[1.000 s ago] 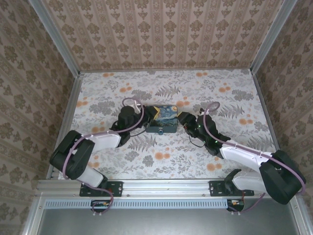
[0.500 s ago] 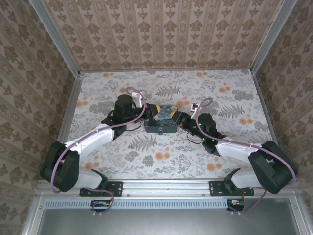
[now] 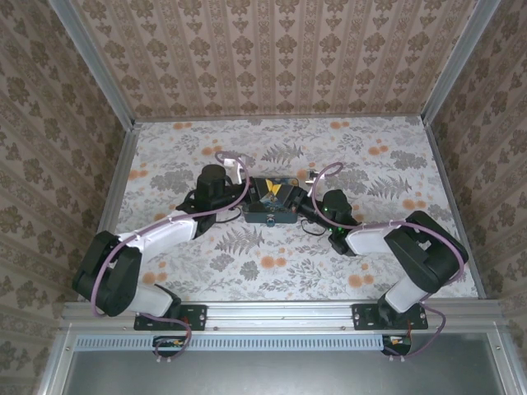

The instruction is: Unlock the padlock with the key

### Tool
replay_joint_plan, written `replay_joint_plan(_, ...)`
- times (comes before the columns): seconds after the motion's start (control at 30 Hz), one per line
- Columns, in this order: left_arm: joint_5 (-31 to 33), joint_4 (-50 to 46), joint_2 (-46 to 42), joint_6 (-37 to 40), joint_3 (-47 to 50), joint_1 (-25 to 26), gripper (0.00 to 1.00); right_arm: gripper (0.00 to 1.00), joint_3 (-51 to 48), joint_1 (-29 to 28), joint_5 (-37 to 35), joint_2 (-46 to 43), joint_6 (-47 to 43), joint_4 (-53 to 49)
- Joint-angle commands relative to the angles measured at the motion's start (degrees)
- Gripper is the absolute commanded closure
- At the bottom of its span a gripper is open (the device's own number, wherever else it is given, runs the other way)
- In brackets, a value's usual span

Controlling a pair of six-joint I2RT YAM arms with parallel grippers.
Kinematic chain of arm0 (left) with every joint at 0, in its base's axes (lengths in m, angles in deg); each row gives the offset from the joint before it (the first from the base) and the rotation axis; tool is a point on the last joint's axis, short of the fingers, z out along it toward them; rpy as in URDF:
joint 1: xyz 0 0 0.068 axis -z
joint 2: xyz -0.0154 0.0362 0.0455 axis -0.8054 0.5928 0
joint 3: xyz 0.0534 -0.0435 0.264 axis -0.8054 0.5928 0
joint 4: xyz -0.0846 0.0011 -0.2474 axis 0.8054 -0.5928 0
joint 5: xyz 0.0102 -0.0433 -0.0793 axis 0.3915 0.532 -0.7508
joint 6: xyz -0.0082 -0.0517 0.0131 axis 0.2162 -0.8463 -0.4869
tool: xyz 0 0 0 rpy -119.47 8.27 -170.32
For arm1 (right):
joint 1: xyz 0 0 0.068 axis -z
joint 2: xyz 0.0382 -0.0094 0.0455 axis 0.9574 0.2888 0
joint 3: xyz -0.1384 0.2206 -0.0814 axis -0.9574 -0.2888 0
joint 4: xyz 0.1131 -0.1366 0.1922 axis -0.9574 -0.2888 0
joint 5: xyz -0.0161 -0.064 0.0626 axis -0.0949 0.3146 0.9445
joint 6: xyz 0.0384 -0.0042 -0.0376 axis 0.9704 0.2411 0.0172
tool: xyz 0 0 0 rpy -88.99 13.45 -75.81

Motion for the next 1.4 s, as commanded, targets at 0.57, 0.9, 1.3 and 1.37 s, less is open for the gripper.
replay_joint_plan(0.57,4.2,17.9,4.2,-13.9,3.8,1.2,1.00,0.66,0.6,-1.8,0.0,2.2,2.7,9.4)
replay_joint_plan(0.9,5.7,18.0,4.4,-14.5,3.6,2.3,1.00,0.77,1.1,-1.8,0.2,2.8,3.4,9.3)
replay_joint_plan(1.3,6.1,12.5,3.3,-14.1,2.5,2.3,1.00,1.00,-1.1,-0.3,0.3,1.8,2.9,7.7)
replay_joint_plan(1.37,6.2,9.4,2.1,-13.4,2.0,1.8,0.86,1.00,-1.3,0.1,0.7,0.6,1.8,5.1)
